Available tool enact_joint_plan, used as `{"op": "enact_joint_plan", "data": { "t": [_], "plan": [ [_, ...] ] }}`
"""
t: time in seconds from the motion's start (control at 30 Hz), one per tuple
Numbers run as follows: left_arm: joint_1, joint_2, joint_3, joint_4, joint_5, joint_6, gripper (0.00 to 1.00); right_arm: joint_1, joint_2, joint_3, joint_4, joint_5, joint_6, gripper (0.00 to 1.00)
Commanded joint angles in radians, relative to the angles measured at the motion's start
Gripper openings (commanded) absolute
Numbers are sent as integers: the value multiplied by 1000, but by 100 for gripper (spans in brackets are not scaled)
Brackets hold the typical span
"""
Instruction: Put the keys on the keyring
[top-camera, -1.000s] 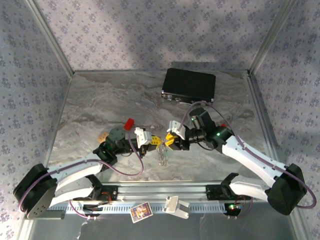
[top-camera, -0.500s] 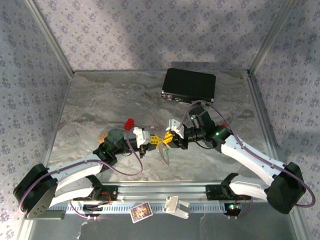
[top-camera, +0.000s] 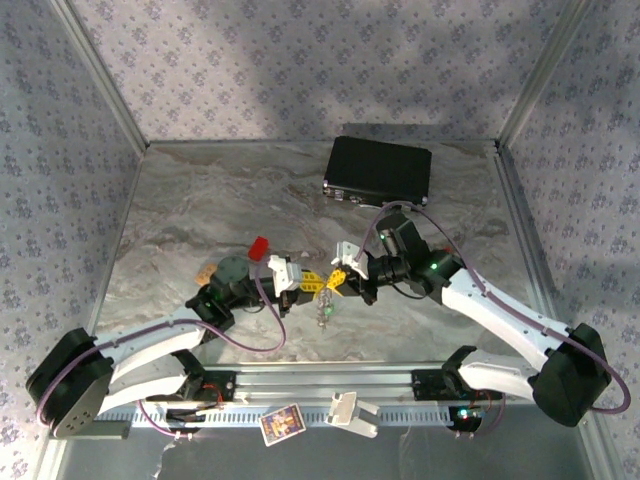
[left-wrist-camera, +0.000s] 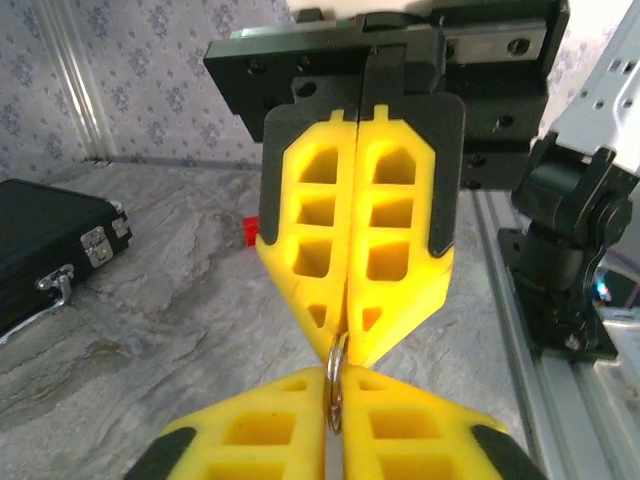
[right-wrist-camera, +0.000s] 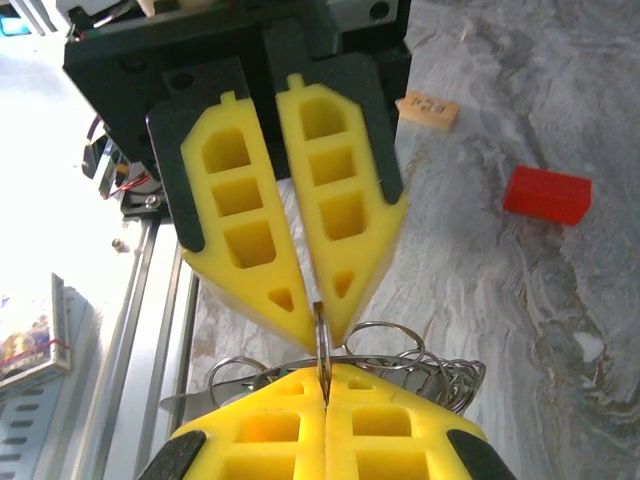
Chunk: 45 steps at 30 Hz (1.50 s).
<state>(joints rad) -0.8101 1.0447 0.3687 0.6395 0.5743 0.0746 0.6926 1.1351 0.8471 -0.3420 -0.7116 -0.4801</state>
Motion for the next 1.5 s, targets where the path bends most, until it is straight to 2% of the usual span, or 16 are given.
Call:
{"op": "enact_joint_plan", "data": {
  "t": [0.0,0.23,0.43,0.67,0.83,0.87,0.97,1.07,1.13,1.2,1.47],
  "plan": [
    [-4,-30,56,-106,-10,53,14,12,7,72,-135,41,-77,0],
    [-5,-29,121,-280,1,113,21,46,31,123,-225,131,-125,0],
    [-6,-1,160,-340,66,148,22,79,49,158,-242,187,-132,0],
    [-5,23,194,-380,97,176,9,128,75,203,-297,248,-157,0],
    [-6,27,214,-428,107,208,0,114,52,200,-280,203,-141,0],
    [-5,25,212,-425,108,208,0,102,43,189,-268,184,-128,0],
    [-5,13,190,-378,109,194,0,46,9,131,-201,117,-88,18],
    [-6,8,136,-241,99,141,0,5,-8,83,-166,57,-58,28],
    [-5,12,97,-123,97,94,0,0,-5,73,-168,48,-53,29],
    [-7,10,81,-80,86,84,0,0,-5,66,-172,52,-51,30],
    [-9,2,72,-84,92,91,0,1,3,67,-164,58,-55,27]
  ]
}}
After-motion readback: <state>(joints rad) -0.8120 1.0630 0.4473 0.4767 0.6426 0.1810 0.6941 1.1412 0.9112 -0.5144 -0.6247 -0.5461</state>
